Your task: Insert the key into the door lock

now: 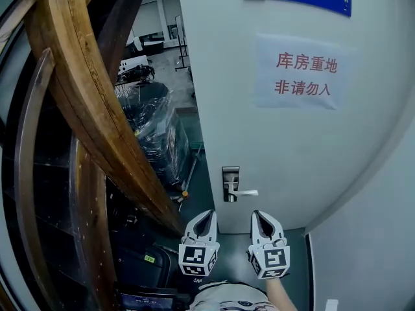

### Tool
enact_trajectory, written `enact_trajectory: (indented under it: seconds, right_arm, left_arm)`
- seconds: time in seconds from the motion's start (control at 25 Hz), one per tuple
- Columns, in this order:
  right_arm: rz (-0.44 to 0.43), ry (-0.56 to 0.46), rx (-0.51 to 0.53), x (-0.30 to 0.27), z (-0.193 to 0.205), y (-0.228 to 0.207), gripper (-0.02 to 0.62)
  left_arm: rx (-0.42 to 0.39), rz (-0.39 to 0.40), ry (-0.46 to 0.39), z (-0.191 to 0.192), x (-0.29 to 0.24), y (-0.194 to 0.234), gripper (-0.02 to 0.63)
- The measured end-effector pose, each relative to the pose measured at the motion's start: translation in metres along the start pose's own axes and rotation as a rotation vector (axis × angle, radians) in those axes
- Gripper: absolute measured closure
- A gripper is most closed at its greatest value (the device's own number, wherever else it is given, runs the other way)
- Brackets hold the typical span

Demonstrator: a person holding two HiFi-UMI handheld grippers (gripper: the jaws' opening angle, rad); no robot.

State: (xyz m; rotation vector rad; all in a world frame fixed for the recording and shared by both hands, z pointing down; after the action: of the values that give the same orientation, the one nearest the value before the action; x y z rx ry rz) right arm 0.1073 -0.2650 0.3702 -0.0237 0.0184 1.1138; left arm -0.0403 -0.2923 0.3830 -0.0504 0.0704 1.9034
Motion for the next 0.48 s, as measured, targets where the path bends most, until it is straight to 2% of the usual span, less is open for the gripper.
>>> enact_trajectory:
  seconds: [0.48]
  right_arm:
    - [-0.007, 0.001, -0.017, -0.0078, 0.002, 0.0004, 0.589]
  left_arm:
    - [-0.001, 0.021, -0.012, -0.0045, -0.0064, -0.0039, 0.601]
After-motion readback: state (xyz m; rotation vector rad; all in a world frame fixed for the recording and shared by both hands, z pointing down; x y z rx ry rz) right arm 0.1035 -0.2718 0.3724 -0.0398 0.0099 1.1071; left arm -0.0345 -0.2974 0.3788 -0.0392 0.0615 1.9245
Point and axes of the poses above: the fingertips, and each gripper's own axes: x backward along the fingers, y to its left, z out of its underside, the point moved 3 cm from there along x, backward along the fingers, and after that the axes turned 9 degrees about -z, right-handed, at the moved point
